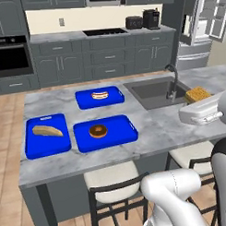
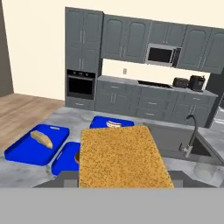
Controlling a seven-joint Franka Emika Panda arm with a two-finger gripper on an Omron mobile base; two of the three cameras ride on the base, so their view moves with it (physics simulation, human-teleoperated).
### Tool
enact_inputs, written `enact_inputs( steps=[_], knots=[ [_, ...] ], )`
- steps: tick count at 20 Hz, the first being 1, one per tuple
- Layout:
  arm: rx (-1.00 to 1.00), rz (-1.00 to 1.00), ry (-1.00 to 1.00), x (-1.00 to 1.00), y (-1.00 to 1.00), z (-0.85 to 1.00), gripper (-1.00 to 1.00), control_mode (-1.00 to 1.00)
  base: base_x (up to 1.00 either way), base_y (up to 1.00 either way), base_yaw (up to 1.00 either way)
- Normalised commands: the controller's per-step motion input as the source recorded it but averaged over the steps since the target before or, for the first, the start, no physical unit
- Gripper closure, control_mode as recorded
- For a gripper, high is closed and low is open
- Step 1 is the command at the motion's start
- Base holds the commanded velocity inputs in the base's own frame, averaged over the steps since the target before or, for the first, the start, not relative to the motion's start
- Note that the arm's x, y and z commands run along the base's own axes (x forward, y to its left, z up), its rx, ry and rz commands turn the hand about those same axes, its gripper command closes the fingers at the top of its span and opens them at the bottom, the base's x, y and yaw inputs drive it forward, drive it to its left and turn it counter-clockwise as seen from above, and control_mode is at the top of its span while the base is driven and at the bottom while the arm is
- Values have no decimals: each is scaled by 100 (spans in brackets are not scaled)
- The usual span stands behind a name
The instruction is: Take the cake and donut from the fridge and place them on the empty tray on the dining counter.
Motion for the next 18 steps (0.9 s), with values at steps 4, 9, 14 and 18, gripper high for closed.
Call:
enact_inputs(
  steps=[4, 9, 14, 18],
  knots=[
    [0, 0, 0, 24, 0, 0, 100, -100, 0, 0, 0],
    [0, 0, 20, 84, 3, -25, 100, -100, 0, 0, 0],
    [0, 4, 34, 86, 14, -55, 100, -100, 0, 0, 0],
    [0, 23, 22, 52, 10, -50, 100, -100, 0, 0, 0]
  ],
)
